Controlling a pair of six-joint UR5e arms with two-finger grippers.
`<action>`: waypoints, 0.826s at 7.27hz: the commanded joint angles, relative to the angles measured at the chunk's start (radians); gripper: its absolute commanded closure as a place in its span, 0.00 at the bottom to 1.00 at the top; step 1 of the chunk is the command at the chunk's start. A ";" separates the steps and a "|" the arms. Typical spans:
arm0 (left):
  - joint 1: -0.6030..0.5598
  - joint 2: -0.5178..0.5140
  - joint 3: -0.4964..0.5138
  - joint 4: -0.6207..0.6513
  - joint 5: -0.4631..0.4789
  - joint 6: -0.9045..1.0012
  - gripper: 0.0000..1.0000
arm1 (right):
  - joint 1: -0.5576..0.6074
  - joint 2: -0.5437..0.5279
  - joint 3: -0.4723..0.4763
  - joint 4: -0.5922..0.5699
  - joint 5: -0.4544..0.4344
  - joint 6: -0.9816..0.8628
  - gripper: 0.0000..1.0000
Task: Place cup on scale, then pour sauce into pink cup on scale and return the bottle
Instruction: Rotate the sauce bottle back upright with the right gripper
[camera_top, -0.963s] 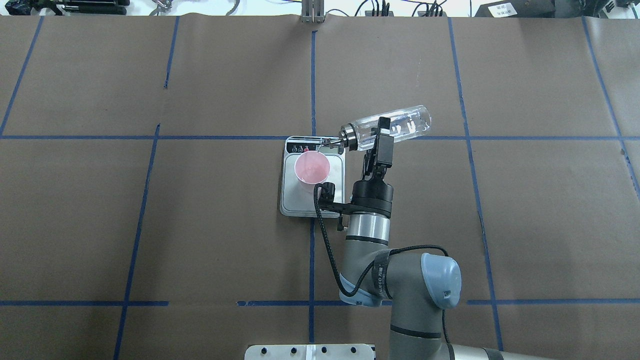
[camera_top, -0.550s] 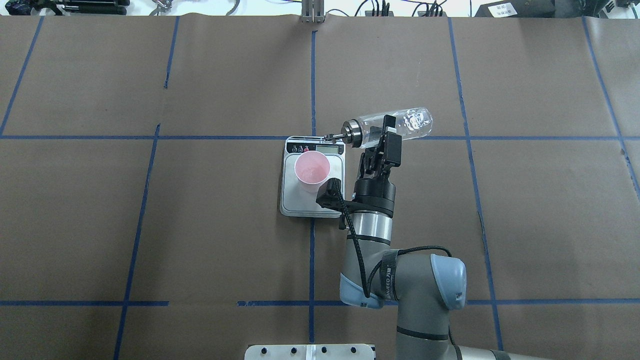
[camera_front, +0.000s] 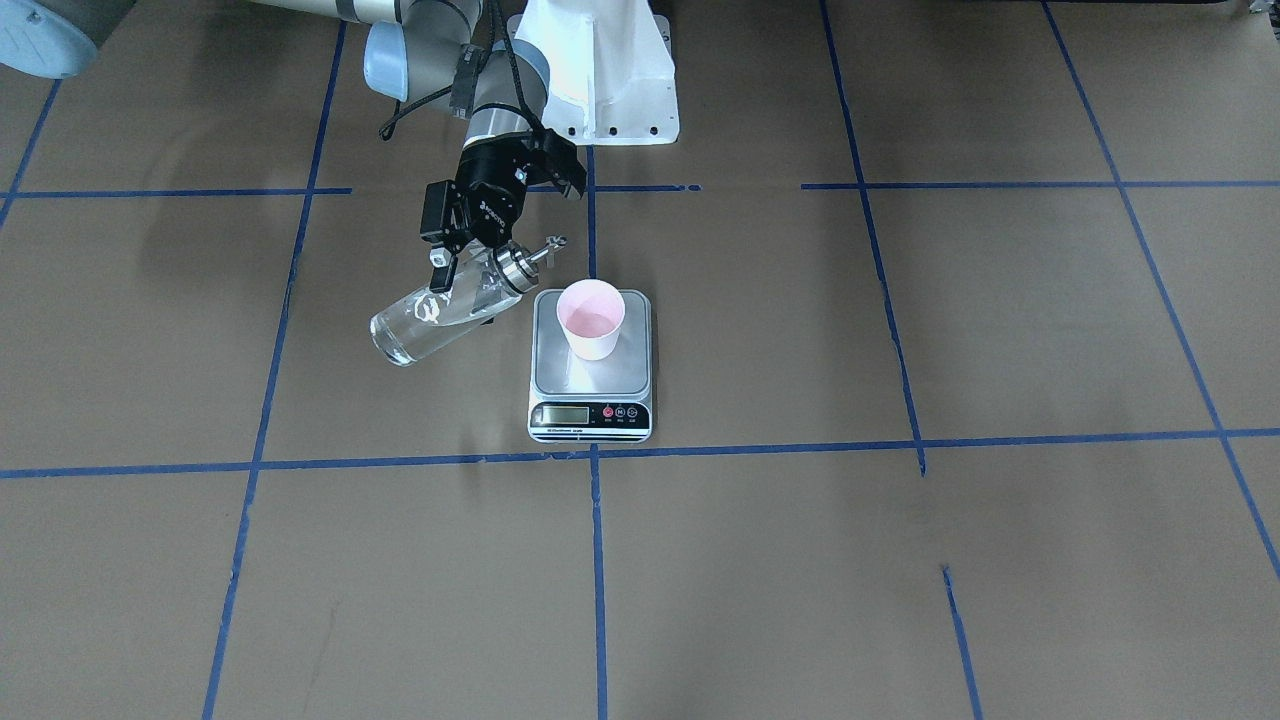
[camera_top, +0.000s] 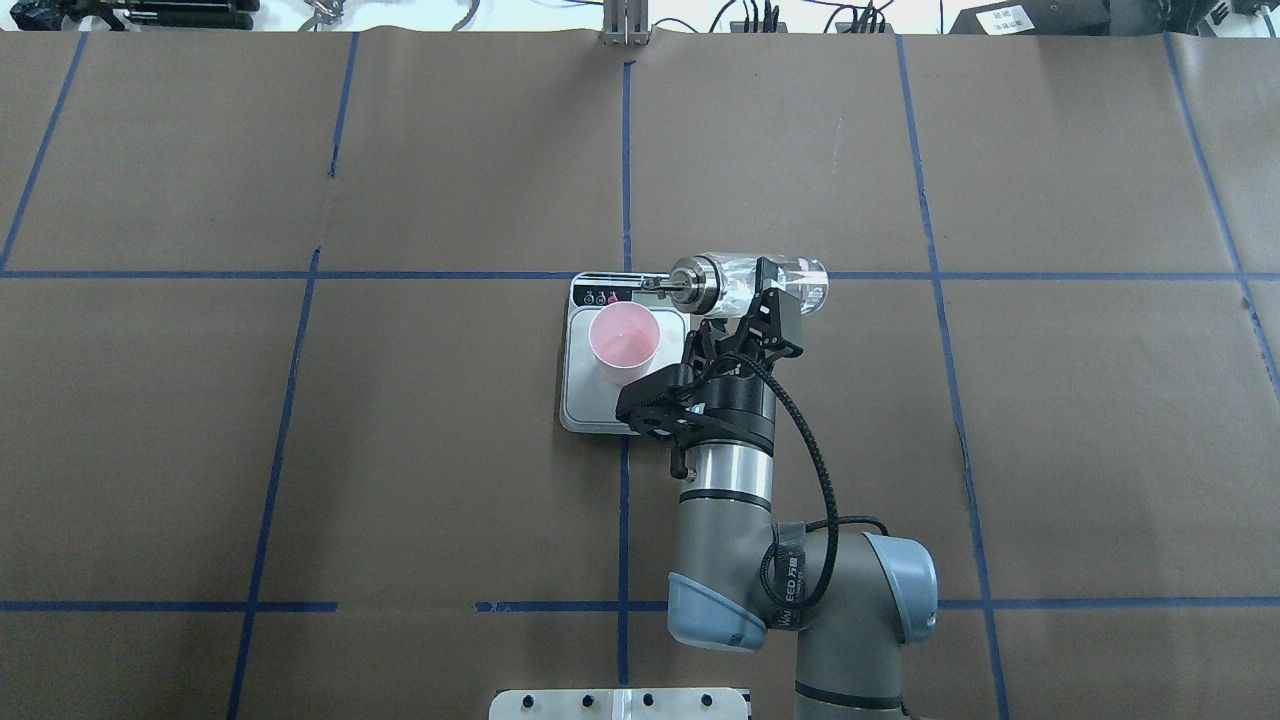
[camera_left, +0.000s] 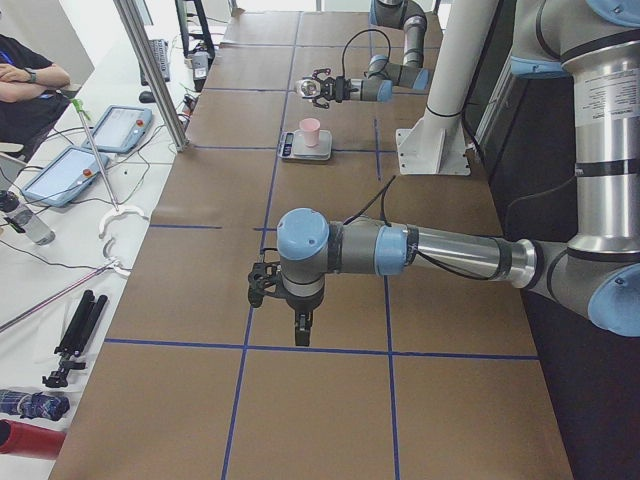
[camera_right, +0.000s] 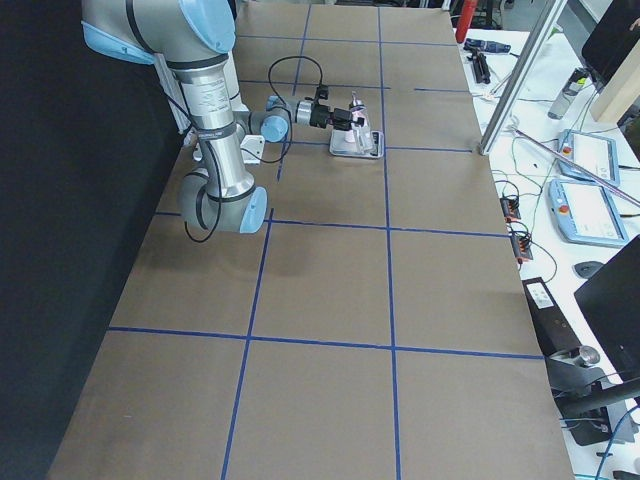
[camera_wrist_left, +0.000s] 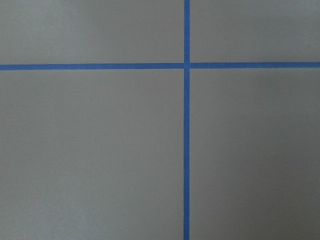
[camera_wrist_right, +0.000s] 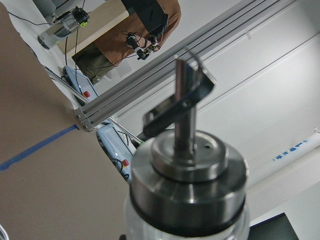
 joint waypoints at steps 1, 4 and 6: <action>0.000 -0.001 -0.003 -0.002 0.000 0.000 0.00 | -0.010 -0.017 0.101 0.093 0.128 0.003 1.00; 0.000 -0.001 0.000 -0.005 0.000 0.002 0.00 | -0.004 -0.040 0.224 0.095 0.257 0.175 1.00; -0.002 0.000 -0.004 -0.005 0.000 0.002 0.00 | 0.001 -0.105 0.294 0.157 0.325 0.315 1.00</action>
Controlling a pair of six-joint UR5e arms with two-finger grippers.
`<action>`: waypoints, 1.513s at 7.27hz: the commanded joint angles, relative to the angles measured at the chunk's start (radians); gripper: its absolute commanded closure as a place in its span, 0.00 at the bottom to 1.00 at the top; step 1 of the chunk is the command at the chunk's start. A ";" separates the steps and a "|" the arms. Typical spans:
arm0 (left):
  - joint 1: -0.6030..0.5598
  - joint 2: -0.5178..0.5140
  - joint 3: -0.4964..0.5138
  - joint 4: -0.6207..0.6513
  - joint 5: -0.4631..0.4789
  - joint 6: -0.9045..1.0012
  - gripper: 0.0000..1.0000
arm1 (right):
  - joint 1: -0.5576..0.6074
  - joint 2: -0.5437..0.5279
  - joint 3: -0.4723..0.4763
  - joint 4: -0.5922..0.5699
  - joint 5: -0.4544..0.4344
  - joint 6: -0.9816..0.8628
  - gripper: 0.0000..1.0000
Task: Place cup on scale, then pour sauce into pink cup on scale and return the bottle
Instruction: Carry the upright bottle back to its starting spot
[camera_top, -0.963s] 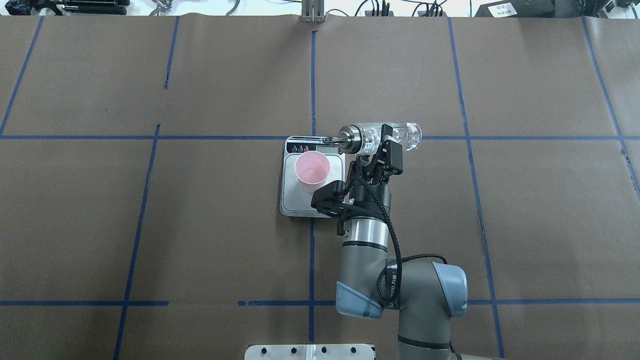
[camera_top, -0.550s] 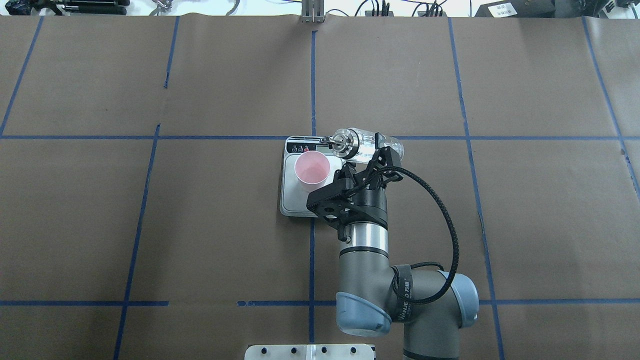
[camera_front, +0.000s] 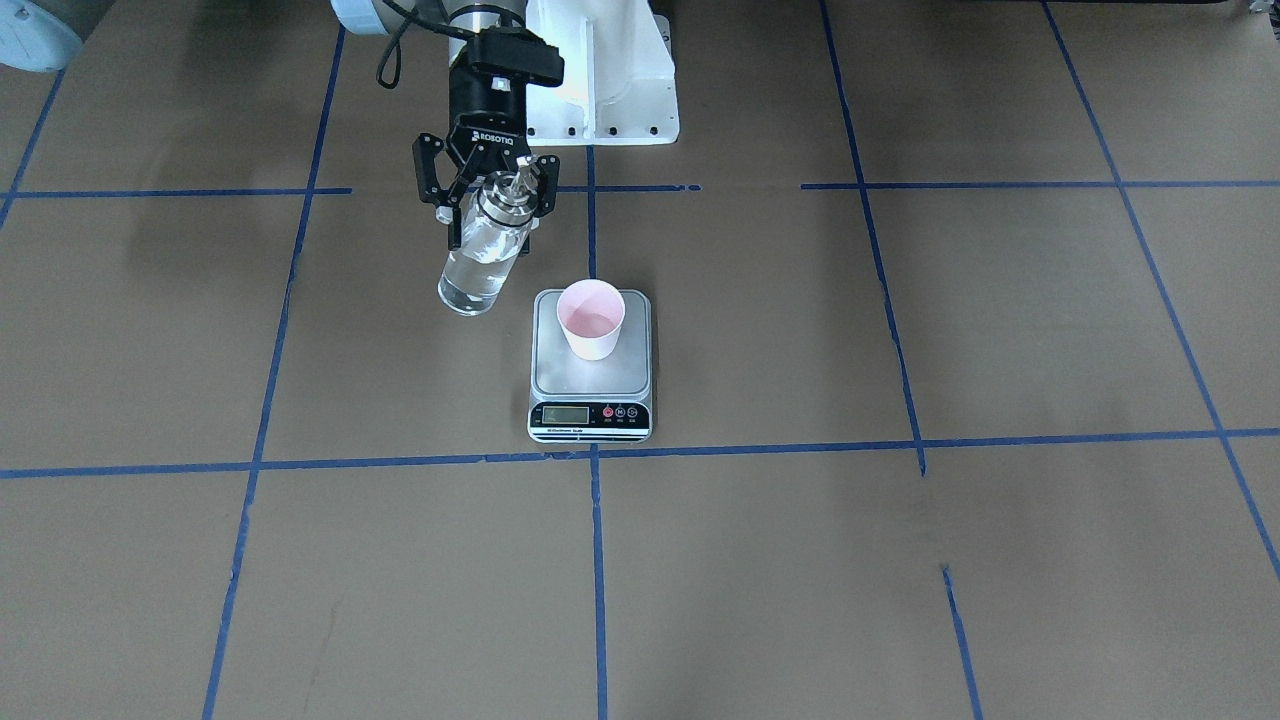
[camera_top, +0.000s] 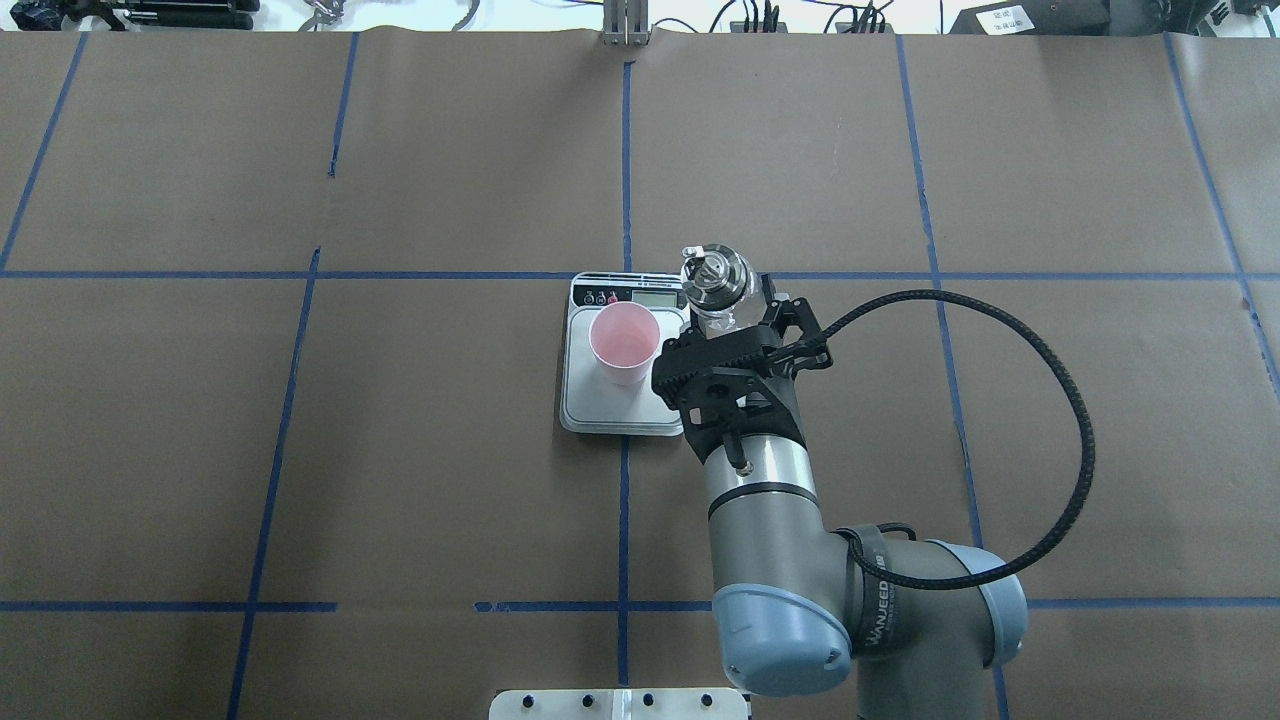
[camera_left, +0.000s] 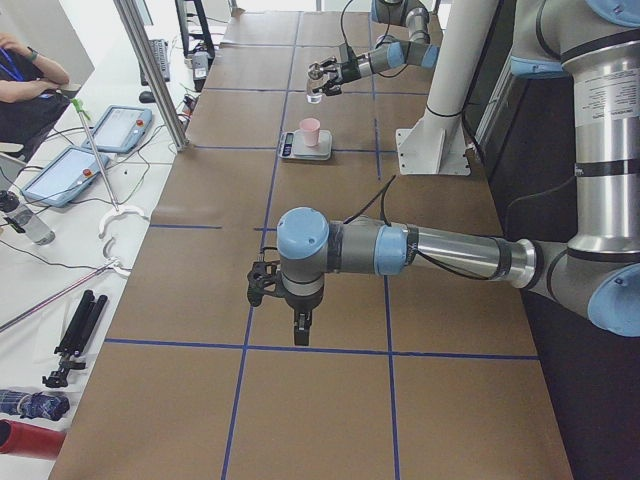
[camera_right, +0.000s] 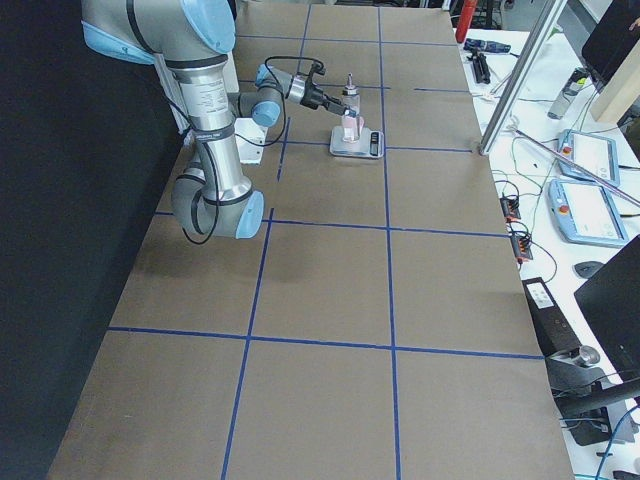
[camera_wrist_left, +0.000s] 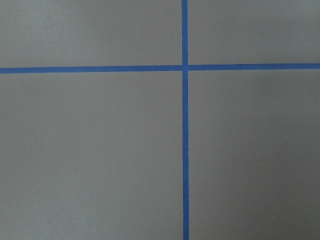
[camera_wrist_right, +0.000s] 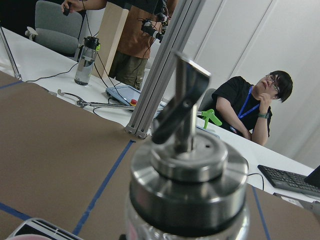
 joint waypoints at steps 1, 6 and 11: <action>-0.001 0.003 -0.016 0.000 0.002 0.000 0.00 | 0.003 -0.100 0.045 0.177 0.043 0.086 1.00; -0.003 0.015 -0.067 0.000 0.011 -0.001 0.00 | 0.025 -0.446 0.034 0.452 0.082 0.247 1.00; -0.001 0.023 -0.056 0.000 0.015 -0.001 0.00 | 0.054 -0.497 -0.044 0.455 0.115 0.349 1.00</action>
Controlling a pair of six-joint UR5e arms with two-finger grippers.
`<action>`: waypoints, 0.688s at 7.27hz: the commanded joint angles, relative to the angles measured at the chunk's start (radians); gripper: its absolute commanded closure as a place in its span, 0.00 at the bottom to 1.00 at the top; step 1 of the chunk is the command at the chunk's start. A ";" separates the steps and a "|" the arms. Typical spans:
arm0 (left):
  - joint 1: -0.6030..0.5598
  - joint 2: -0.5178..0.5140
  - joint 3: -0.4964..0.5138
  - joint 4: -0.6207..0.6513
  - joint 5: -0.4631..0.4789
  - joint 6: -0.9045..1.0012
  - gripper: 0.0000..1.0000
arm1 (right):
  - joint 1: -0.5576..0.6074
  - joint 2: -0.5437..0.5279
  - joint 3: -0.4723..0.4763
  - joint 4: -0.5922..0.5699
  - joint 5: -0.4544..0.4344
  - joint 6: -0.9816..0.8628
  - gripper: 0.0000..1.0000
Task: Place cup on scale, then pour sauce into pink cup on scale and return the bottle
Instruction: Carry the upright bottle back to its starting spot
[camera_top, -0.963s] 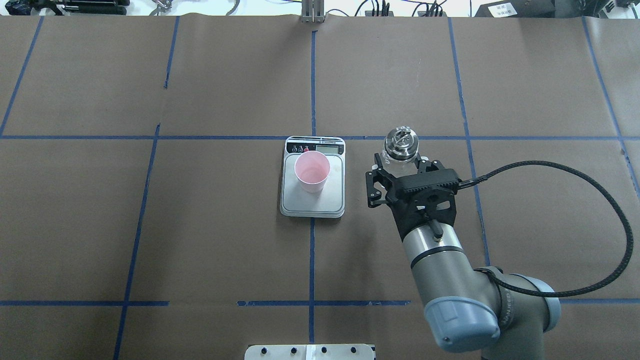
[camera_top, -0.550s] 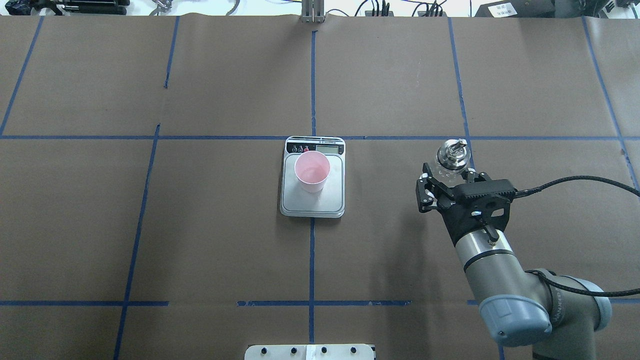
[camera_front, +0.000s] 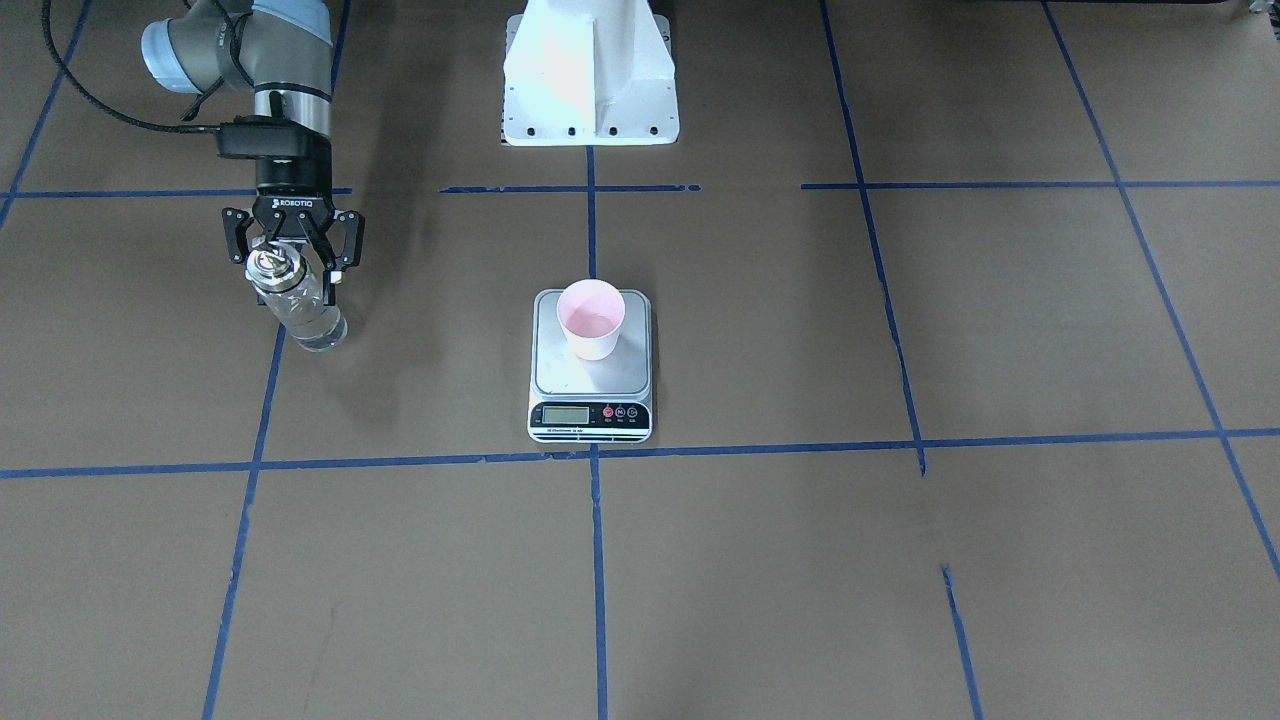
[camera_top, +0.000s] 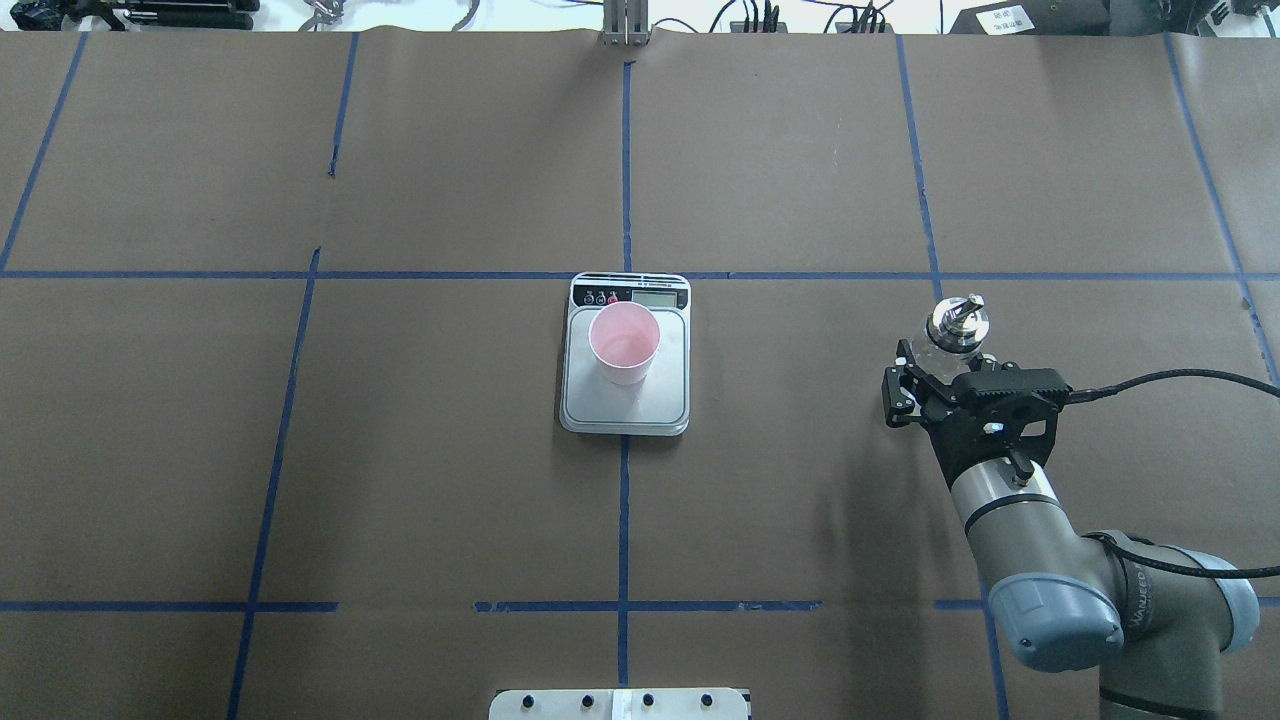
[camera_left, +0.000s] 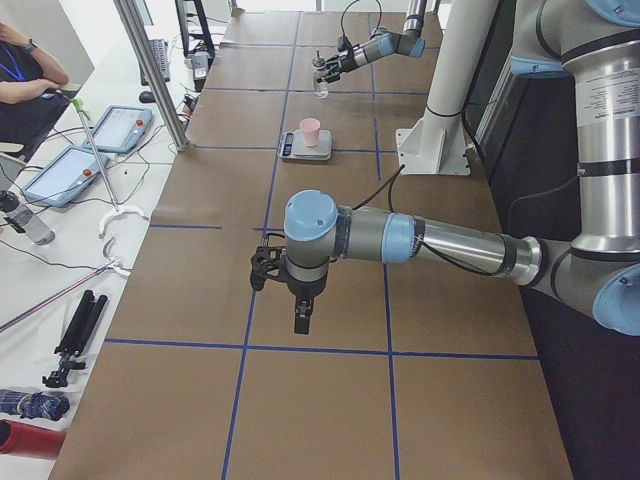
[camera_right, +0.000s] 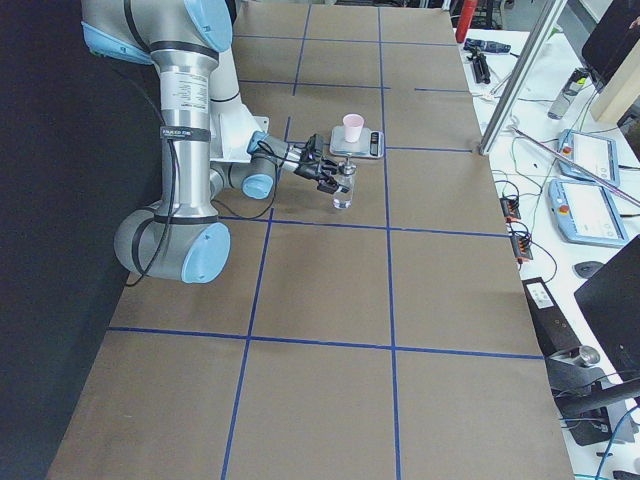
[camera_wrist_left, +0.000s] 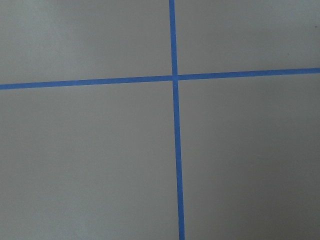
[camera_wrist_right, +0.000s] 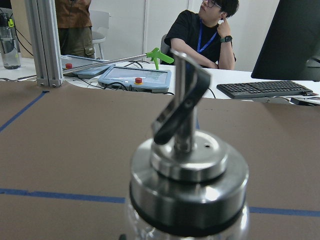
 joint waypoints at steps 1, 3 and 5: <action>0.000 0.004 0.006 0.001 0.000 0.000 0.00 | 0.017 -0.013 -0.004 0.001 0.003 0.005 1.00; 0.000 0.003 0.006 0.001 -0.001 0.000 0.00 | 0.023 -0.021 -0.009 0.003 0.003 0.034 1.00; 0.000 0.003 0.003 0.001 -0.001 0.000 0.00 | 0.022 -0.022 -0.035 0.004 0.011 0.041 1.00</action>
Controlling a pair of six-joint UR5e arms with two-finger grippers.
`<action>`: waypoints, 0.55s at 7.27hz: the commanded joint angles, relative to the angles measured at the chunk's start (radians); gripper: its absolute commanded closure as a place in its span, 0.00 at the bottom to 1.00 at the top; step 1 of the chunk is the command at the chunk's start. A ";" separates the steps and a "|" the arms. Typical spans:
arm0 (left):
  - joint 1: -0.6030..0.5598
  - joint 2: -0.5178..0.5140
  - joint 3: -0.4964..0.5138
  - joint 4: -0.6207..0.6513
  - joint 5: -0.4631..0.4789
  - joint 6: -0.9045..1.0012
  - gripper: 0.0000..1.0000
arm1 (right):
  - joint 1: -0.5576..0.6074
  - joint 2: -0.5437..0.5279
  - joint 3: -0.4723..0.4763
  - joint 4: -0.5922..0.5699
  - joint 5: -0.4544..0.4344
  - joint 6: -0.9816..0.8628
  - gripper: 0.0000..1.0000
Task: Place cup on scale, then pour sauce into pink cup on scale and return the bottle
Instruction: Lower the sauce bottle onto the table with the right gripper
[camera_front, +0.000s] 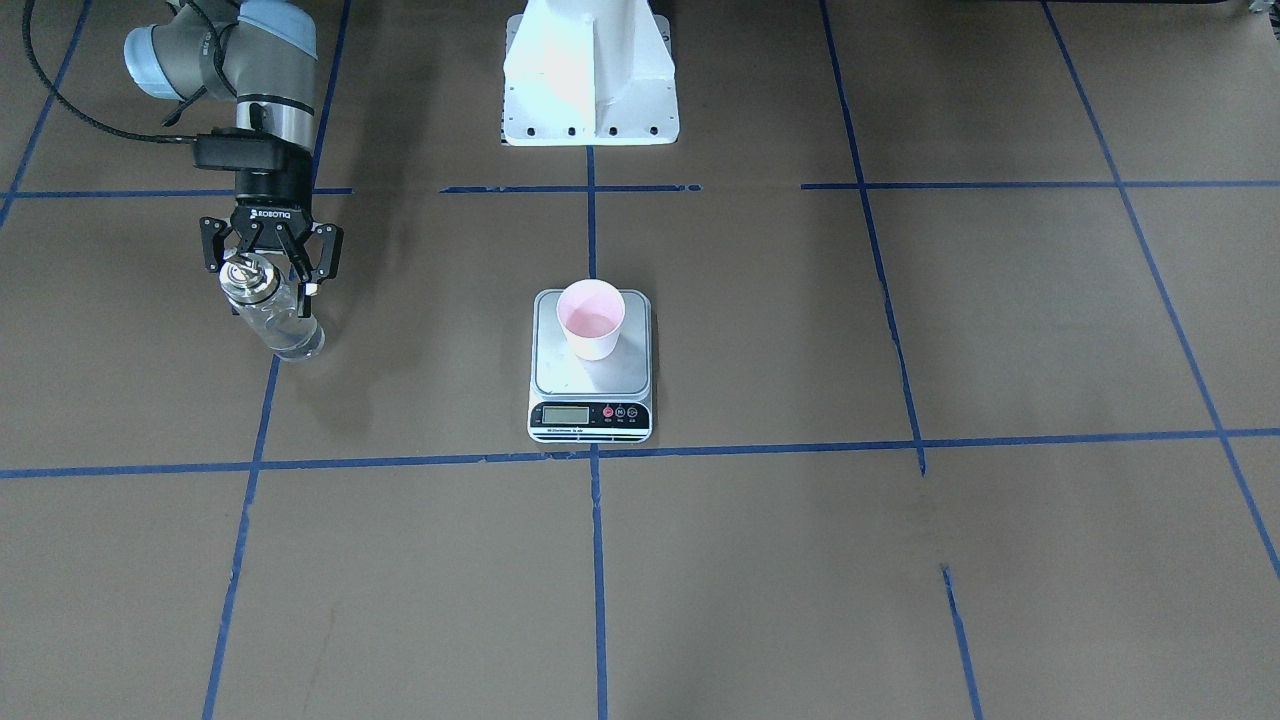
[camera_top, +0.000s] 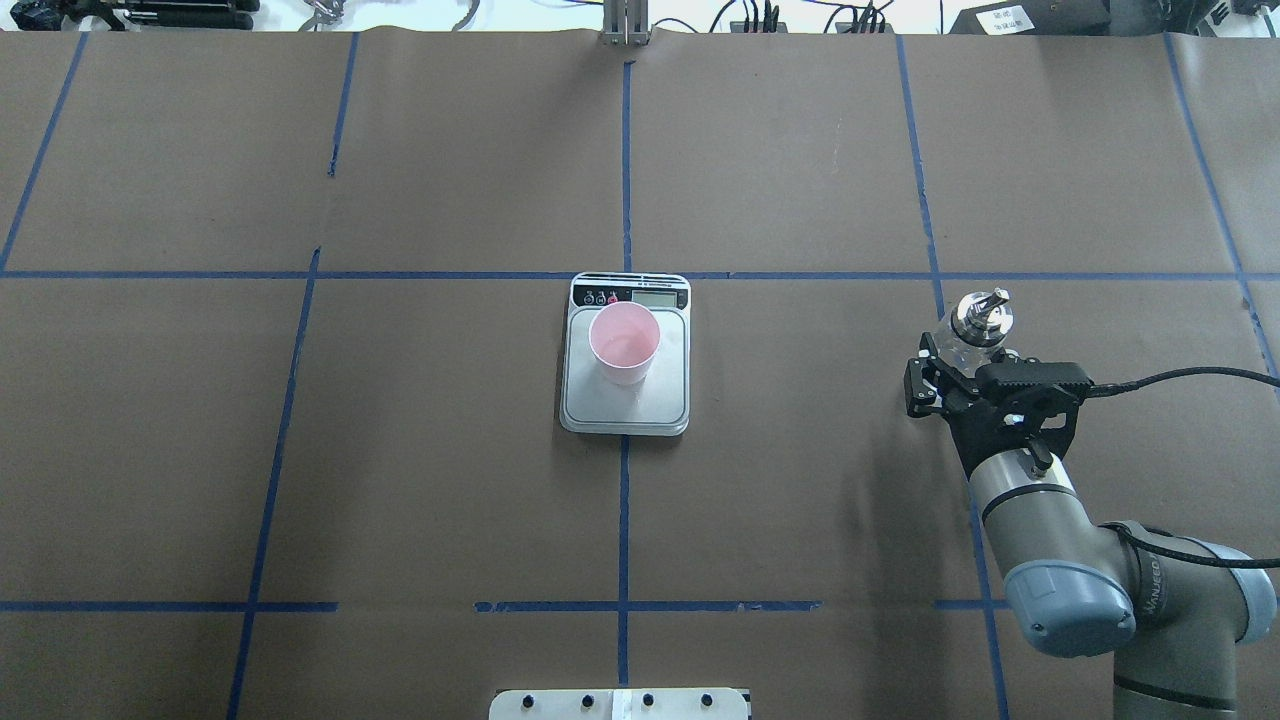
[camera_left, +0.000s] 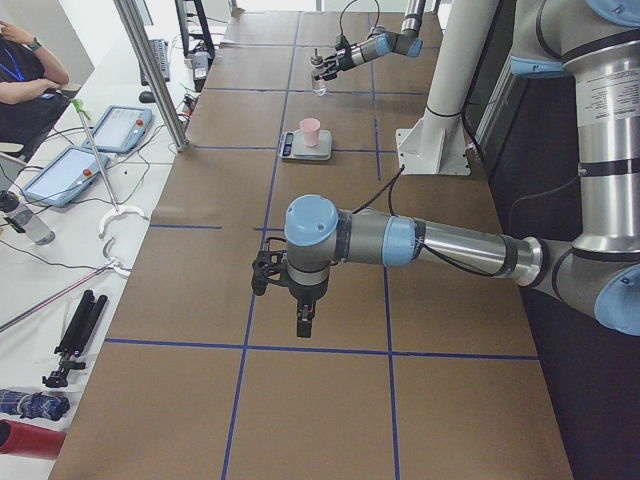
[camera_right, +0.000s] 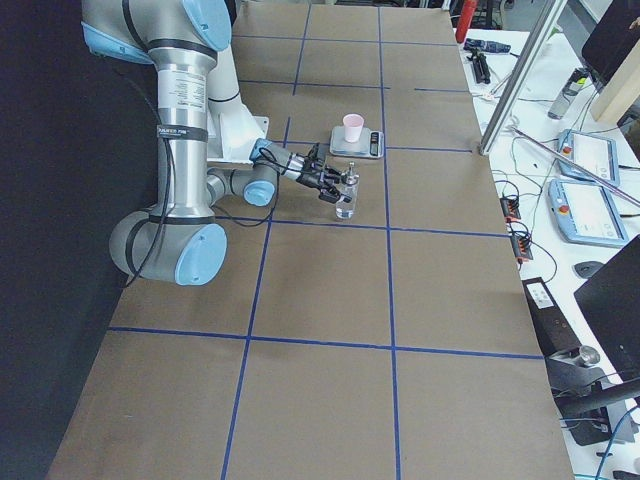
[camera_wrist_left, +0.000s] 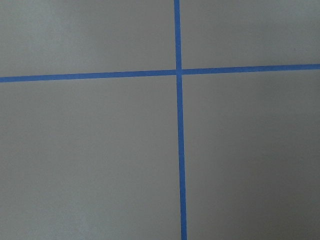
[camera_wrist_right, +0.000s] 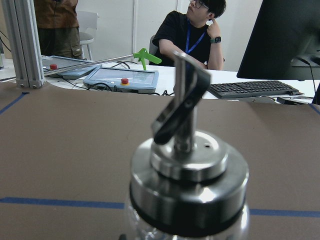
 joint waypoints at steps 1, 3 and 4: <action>0.000 0.000 -0.005 0.000 0.000 0.000 0.00 | -0.001 0.000 -0.015 0.001 0.003 0.013 1.00; 0.000 0.000 -0.005 0.000 0.000 0.000 0.00 | -0.002 0.000 -0.021 0.002 0.002 0.034 1.00; 0.000 0.000 -0.005 0.000 0.000 0.000 0.00 | -0.002 0.002 -0.027 0.004 0.002 0.060 1.00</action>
